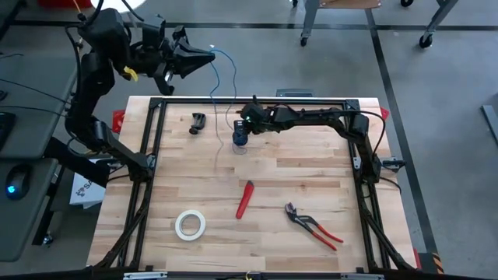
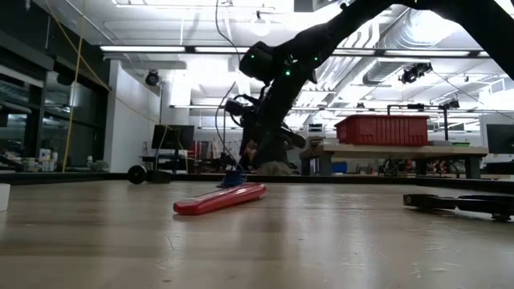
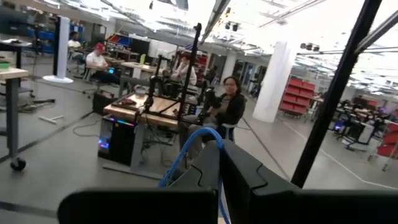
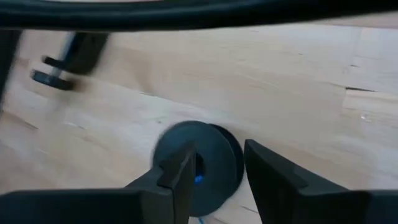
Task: Coil cords
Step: Uncoil the blue wire cable from the black spool
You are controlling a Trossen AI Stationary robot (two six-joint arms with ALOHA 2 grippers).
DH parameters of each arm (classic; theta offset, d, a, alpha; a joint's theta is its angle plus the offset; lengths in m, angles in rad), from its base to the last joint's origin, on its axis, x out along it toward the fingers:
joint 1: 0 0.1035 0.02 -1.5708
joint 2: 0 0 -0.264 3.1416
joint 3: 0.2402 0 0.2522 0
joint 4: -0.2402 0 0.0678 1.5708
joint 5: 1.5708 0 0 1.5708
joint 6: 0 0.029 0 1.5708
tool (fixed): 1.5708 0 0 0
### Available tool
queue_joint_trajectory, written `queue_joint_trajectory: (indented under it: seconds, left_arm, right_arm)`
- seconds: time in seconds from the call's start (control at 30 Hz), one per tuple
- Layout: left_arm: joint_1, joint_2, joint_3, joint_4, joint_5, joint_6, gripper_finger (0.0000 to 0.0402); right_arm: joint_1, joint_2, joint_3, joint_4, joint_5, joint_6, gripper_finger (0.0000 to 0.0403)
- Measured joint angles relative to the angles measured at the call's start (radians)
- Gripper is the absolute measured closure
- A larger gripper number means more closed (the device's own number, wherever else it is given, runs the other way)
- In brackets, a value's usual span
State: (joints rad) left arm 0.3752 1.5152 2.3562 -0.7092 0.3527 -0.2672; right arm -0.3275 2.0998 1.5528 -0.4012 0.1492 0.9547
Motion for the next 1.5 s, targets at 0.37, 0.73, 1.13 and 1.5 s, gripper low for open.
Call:
queue_joint_trajectory:
  seconds: [0.37,0.73,1.13,1.5]
  left_arm:
    - [0.005,0.004,0.0,-0.015,-0.035,-0.016,0.0401]
    - [0.005,0.005,0.0,-0.034,-0.049,-0.037,0.0401]
    - [0.005,0.012,0.0,-0.094,-0.101,-0.028,0.0401]
    - [0.005,0.026,-0.001,-0.145,-0.169,0.026,0.0401]
  right_arm:
    - [0.017,0.026,-0.001,-0.006,-0.011,-0.011,0.0279]
    - [0.038,0.03,-0.001,-0.001,0.021,0.047,0.0279]
    - [0.048,0.052,-0.002,0.001,0.038,0.068,0.0279]
    - [0.061,0.066,-0.002,0.024,0.034,0.095,0.0279]
